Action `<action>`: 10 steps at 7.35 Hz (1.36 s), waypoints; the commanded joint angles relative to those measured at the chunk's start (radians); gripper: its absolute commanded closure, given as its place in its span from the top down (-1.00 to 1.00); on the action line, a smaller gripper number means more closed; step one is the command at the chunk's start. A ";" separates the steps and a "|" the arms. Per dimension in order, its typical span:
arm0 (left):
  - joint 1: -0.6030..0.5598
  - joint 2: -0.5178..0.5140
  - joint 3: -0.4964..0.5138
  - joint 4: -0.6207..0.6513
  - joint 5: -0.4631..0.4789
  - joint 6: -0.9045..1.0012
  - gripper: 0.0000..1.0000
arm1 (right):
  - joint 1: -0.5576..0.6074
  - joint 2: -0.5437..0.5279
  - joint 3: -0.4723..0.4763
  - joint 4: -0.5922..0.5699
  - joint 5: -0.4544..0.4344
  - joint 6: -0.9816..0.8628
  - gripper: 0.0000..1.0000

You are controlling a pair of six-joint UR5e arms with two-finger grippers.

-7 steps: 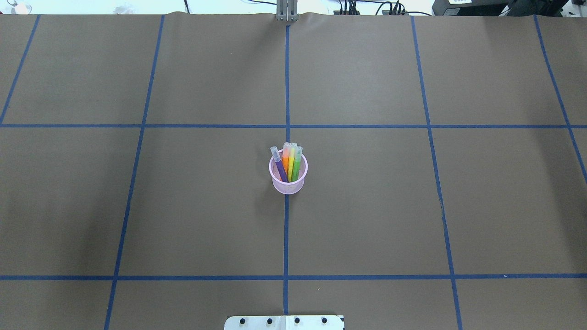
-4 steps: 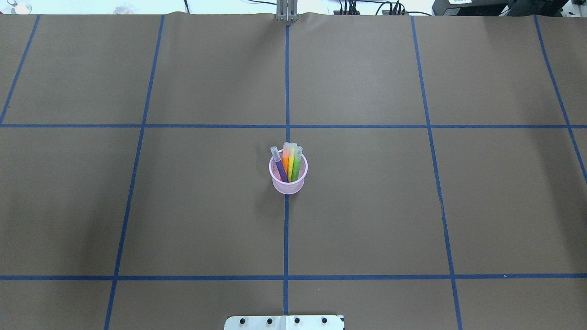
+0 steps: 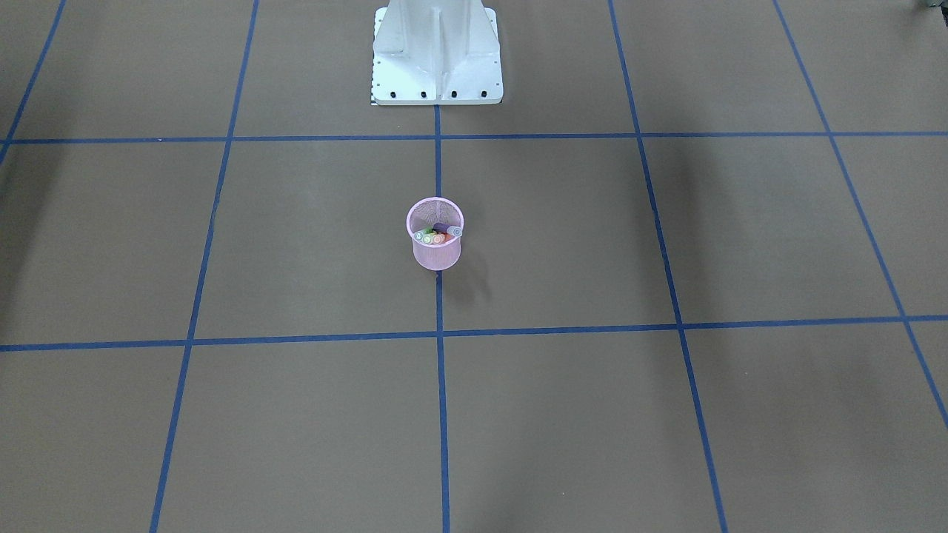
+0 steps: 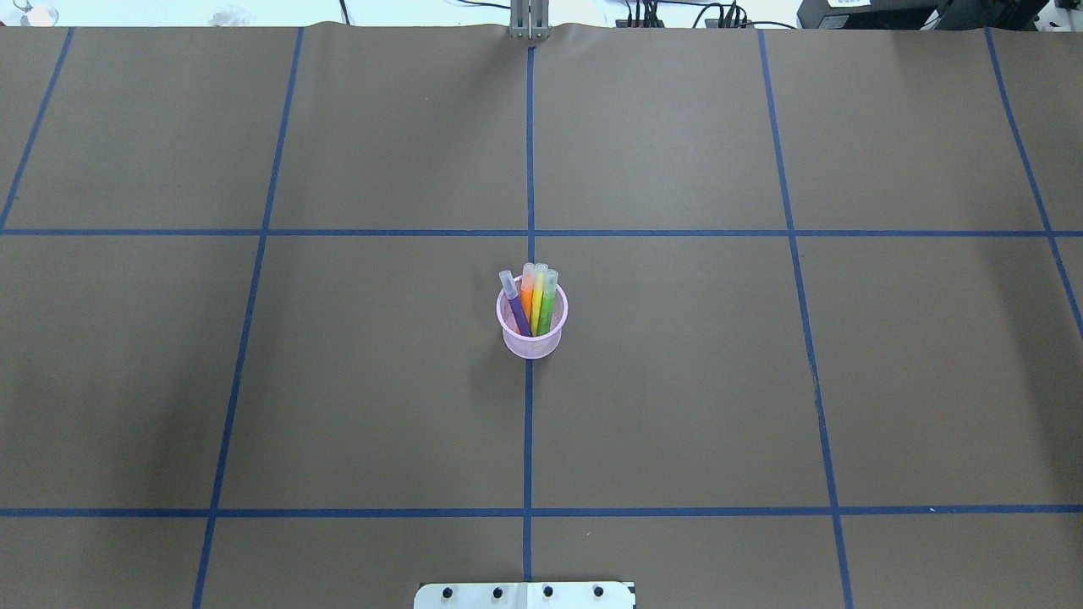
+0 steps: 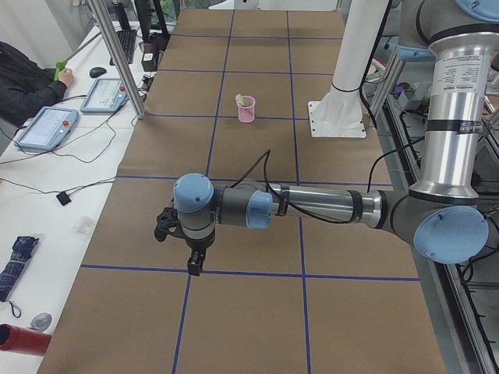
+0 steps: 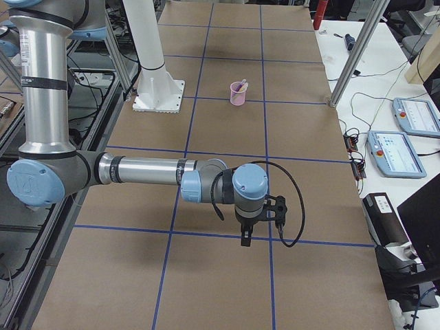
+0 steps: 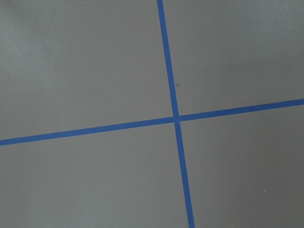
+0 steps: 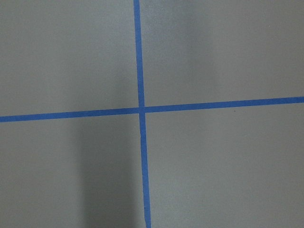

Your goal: Collect pens into pen holder

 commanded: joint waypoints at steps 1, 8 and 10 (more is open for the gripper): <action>0.000 0.000 -0.002 0.000 0.000 0.001 0.99 | 0.000 -0.007 0.002 0.001 0.012 0.000 1.00; -0.003 0.028 0.001 -0.005 -0.002 0.003 1.00 | 0.000 -0.004 0.002 0.002 0.010 0.000 1.00; -0.003 0.028 0.001 -0.003 -0.002 0.001 0.99 | 0.000 -0.004 0.002 0.002 0.010 0.000 1.00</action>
